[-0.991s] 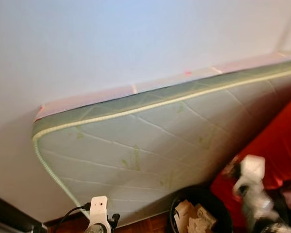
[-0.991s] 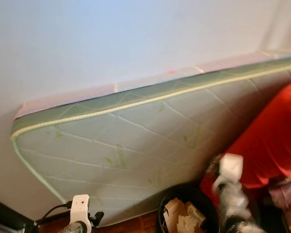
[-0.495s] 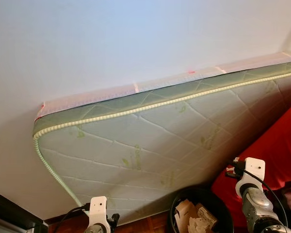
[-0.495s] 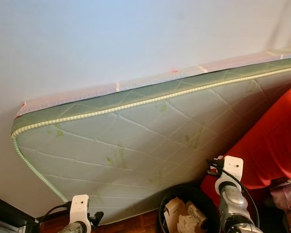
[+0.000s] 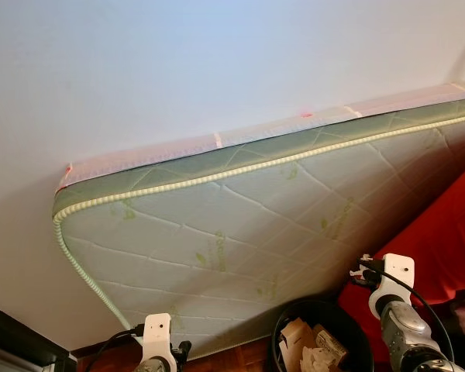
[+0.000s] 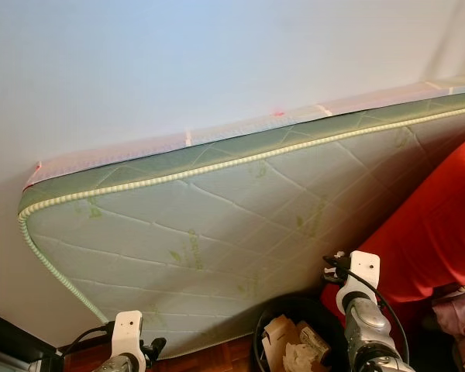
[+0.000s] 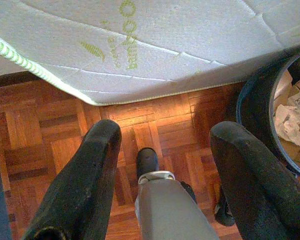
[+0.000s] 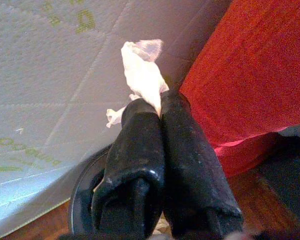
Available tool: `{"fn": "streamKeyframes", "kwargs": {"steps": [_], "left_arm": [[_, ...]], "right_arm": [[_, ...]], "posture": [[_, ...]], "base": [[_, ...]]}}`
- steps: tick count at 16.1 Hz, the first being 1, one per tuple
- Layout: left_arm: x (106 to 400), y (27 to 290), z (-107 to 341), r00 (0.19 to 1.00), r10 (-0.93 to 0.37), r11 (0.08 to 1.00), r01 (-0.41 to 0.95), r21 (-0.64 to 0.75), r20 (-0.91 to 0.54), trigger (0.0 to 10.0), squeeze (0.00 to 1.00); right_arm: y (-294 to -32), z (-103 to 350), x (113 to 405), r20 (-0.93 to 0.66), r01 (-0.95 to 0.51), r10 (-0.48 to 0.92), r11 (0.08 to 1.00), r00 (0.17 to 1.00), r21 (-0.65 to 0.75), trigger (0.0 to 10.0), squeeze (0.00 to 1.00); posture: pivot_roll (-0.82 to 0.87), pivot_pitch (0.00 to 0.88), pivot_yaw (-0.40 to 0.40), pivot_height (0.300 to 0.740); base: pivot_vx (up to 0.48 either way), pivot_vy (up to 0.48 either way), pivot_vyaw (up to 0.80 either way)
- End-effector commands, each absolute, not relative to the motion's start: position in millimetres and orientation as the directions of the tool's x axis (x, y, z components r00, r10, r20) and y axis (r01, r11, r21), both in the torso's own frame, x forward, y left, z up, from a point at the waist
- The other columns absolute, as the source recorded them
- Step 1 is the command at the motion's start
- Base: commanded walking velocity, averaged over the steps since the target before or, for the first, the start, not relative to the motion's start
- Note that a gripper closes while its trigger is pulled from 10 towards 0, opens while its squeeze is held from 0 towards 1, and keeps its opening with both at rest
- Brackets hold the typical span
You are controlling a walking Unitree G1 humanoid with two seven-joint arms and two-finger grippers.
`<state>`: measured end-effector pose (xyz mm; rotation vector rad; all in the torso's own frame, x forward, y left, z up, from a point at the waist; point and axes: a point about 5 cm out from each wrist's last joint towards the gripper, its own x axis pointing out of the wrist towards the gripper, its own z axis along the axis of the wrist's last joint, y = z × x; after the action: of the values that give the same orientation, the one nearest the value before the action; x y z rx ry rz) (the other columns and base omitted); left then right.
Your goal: Clean up the room
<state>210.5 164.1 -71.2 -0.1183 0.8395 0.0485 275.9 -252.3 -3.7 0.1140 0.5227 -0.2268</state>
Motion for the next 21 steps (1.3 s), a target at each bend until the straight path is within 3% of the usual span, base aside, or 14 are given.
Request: {"fn": "streamKeyframes", "kwargs": {"steps": [1,2,21], "left_arm": [[208,166,-73,0.655,0.0,0.993,-0.091,-0.079,-0.755,10.0,0.0],[208,166,-73,0.655,0.001,0.993,-0.091,-0.078,-0.755,10.0,0.0],[208,166,-73,0.655,-0.001,0.993,-0.089,-0.078,-0.756,10.0,0.0]], "right_arm": [[-250,-6,274,-0.52,0.246,-0.177,0.967,0.835,0.066,10.0,0.87],[-249,-7,274,-0.527,0.242,-0.171,0.968,0.832,0.067,10.0,1.0],[-233,-23,261,-0.577,0.162,-0.029,0.97,0.816,0.179,10.0,1.0]], "posture": [[0.08,0.0,0.029,0.731],[0.08,0.0,0.029,0.731],[0.08,0.0,0.03,0.731]], "base": [[0.0,0.0,0.0],[0.0,0.0,0.0],[0.0,0.0,0.0]]}}
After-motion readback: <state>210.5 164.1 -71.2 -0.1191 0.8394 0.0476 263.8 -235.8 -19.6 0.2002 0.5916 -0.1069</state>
